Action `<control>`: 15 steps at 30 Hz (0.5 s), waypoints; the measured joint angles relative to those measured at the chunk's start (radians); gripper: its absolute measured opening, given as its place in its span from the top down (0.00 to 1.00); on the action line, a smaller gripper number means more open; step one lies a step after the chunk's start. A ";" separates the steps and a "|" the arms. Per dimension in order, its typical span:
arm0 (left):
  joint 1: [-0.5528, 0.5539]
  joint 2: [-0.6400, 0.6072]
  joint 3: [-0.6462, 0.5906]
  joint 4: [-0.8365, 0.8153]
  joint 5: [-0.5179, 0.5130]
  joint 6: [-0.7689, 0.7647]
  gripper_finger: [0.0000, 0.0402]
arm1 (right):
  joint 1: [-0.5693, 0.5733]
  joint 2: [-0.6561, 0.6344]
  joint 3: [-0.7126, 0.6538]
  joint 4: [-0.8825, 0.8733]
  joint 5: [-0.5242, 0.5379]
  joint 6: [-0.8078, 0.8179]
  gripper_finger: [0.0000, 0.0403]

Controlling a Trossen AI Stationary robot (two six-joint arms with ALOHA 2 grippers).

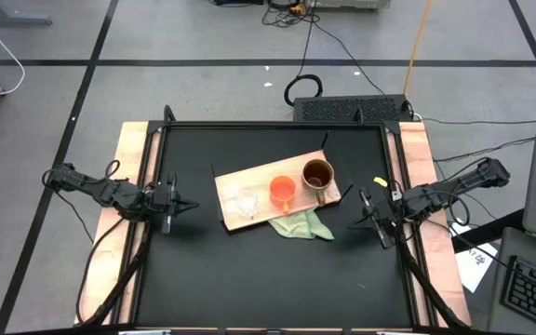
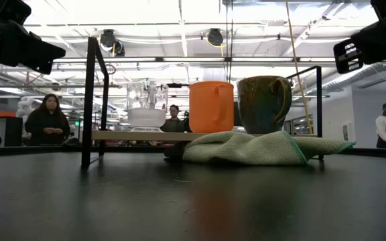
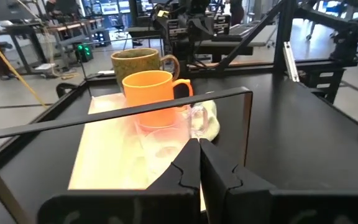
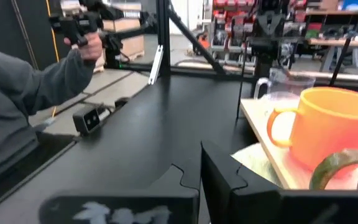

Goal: Stack small to large cups/mugs on shelf
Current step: Return to Home Position

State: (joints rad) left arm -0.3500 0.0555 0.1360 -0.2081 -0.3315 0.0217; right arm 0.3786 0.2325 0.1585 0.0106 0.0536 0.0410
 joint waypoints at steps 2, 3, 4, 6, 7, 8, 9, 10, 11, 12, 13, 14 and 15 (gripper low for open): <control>0.000 0.000 0.000 0.000 0.012 -0.012 0.99 | 0.000 0.000 0.000 0.026 0.000 0.000 1.00; 0.000 0.000 0.000 0.000 0.018 -0.018 0.98 | 0.000 0.000 0.000 0.039 0.000 0.000 1.00; 0.000 0.000 0.000 -0.003 0.020 -0.022 0.97 | 0.000 0.000 0.000 0.052 0.000 0.000 1.00; 0.000 0.000 0.000 -0.019 0.021 -0.023 0.96 | 0.000 0.000 0.000 0.079 0.000 0.000 1.00; 0.000 0.001 0.000 -0.029 0.020 -0.023 0.95 | 0.000 0.000 0.000 0.090 0.000 0.000 1.00; 0.000 0.001 0.000 -0.034 0.018 -0.025 0.95 | 0.000 0.000 0.000 0.098 0.001 0.000 1.00; 0.000 0.001 0.000 -0.037 0.015 -0.030 0.95 | 0.000 0.000 0.000 0.100 0.001 0.000 1.00; 0.000 0.001 0.000 -0.038 0.014 -0.031 0.95 | 0.000 0.000 0.000 0.100 0.001 0.000 1.00; 0.000 0.001 0.000 -0.036 0.015 -0.031 0.95 | 0.000 0.000 0.000 0.099 0.001 0.000 1.00; 0.000 0.001 0.000 -0.027 0.015 -0.031 0.95 | 0.000 0.000 0.000 0.098 0.001 0.000 1.00; 0.000 0.001 0.000 -0.017 0.015 -0.031 0.95 | 0.000 0.000 0.000 0.098 0.001 0.000 1.00; 0.000 0.001 0.000 -0.015 0.013 -0.031 0.95 | 0.000 0.000 0.000 0.095 0.001 0.000 1.00; 0.000 0.001 0.000 -0.015 0.009 -0.031 0.95 | 0.000 0.000 0.000 0.093 0.001 0.000 1.00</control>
State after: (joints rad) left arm -0.3502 0.0566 0.1360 -0.2235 -0.3226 -0.0094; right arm 0.3786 0.2329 0.1586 0.1040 0.0544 0.0410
